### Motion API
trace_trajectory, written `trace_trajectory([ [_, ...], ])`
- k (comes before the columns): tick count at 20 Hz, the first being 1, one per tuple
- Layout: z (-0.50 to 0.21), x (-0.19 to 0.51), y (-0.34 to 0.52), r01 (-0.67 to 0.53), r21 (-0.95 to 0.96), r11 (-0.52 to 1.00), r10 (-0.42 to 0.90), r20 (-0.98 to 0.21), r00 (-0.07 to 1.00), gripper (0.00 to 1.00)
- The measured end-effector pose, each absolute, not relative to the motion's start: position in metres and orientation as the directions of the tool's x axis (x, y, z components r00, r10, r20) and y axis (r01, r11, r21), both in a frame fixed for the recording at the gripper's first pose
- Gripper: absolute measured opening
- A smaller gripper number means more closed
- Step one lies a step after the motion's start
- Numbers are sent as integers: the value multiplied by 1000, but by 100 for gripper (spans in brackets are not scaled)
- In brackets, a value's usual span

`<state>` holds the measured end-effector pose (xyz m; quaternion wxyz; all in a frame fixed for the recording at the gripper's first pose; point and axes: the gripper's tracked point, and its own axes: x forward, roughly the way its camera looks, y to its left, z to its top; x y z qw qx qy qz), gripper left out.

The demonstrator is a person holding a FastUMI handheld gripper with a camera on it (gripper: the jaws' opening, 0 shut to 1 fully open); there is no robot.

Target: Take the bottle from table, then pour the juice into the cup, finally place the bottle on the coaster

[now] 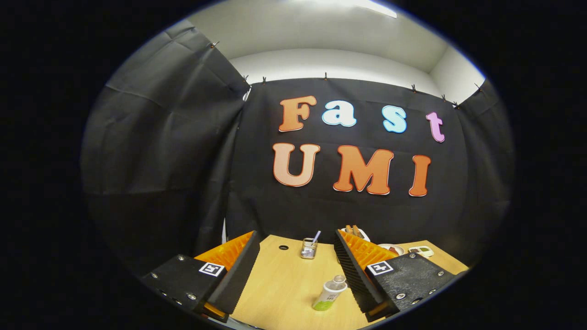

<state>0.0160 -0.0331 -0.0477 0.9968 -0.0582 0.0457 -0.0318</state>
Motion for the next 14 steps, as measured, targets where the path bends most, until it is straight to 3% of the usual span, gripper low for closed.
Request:
trace_trajectory([
  [9, -130, 25, -90, 178, -73, 981, -182, -58, 982, 97],
  [14, -203, 31, -106, 183, -113, 977, -200, -169, 965, 97],
])
